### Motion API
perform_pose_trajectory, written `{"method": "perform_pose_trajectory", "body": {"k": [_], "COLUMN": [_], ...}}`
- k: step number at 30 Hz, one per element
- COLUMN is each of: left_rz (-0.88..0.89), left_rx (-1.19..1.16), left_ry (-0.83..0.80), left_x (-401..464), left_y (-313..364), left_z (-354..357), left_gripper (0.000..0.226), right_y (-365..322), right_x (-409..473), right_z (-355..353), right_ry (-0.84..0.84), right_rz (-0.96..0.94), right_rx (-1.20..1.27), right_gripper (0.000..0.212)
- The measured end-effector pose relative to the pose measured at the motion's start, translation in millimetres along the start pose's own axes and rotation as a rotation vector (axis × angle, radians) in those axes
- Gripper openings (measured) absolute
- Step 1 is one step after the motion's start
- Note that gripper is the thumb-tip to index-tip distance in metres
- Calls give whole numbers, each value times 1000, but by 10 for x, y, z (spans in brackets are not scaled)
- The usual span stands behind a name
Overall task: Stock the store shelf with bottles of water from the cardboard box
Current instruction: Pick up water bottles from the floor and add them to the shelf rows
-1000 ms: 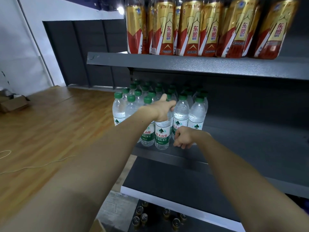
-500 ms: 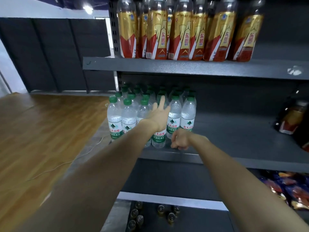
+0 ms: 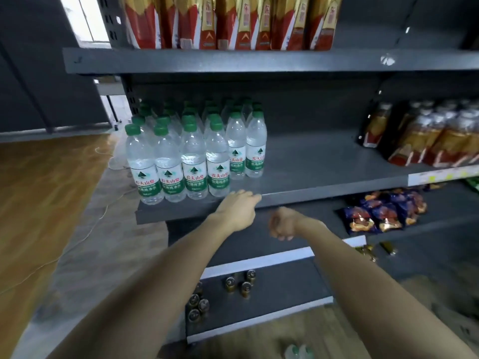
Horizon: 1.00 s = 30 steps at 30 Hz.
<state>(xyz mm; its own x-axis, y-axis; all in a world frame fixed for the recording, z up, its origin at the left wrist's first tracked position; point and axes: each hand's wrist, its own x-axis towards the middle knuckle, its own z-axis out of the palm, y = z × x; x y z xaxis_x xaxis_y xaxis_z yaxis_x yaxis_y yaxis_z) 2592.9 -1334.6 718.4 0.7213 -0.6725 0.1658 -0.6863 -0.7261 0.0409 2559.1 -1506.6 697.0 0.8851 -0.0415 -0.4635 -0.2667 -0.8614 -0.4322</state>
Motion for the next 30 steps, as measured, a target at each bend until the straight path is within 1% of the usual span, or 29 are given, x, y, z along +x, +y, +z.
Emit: {"method": "perform_pose_trajectory", "body": {"k": [2, 3, 5, 8, 9, 11, 12, 14, 15, 17, 18, 21, 24, 27, 30], "left_rz": [29, 38, 35, 8, 4, 1, 5, 21, 27, 41, 53, 70, 83, 131, 151], "left_rx": [-51, -66, -103, -152, -155, -157, -150, -129, -124, -111, -100, -81, -65, -73, -62], "left_ry": [-92, -140, -225, -333, -357, -411, -442, -507, -535, -580, -600, -695, -770, -834, -886], "left_x": [-26, -35, -34, 23, 50, 106, 144, 236, 289, 358, 392, 440, 455, 453, 513], "left_y": [163, 255, 438, 723, 824, 1018, 1105, 1260, 1337, 1490, 1568, 1811, 2004, 2162, 2259], "left_z": [204, 311, 529, 849, 953, 1186, 1309, 1553, 1680, 1948, 2092, 2540, 2958, 3389, 3860], "left_gripper": [21, 18, 12, 11, 14, 19, 20, 19, 18, 15, 12, 6, 13, 16, 18], "right_y": [138, 220, 405, 736, 871, 1144, 1298, 1624, 1810, 2183, 2375, 2880, 3242, 3513, 3719], "right_x": [-99, -135, -183, -213, -204, -195, -174, -157, -150, -152, -136, -39, 48, 141, 298], "right_z": [113, 172, 283, 443, 503, 620, 675, 776, 844, 1033, 1155, 1575, 1948, 2350, 2754], "right_ry": [-1, -5, -13, -10, -18, -46, -45, -16, -6, -3, -4, -55, -73, -98, -128], "right_rz": [36, 50, 90, 133, 146, 179, 196, 242, 264, 281, 288, 366, 441, 508, 598], "right_rx": [9, 24, 56, 101, 113, 125, 138, 188, 214, 242, 244, 301, 398, 449, 560], "right_gripper": [1, 3, 14, 20, 19, 6, 4, 18, 22, 13, 13, 26, 30, 41, 44]}}
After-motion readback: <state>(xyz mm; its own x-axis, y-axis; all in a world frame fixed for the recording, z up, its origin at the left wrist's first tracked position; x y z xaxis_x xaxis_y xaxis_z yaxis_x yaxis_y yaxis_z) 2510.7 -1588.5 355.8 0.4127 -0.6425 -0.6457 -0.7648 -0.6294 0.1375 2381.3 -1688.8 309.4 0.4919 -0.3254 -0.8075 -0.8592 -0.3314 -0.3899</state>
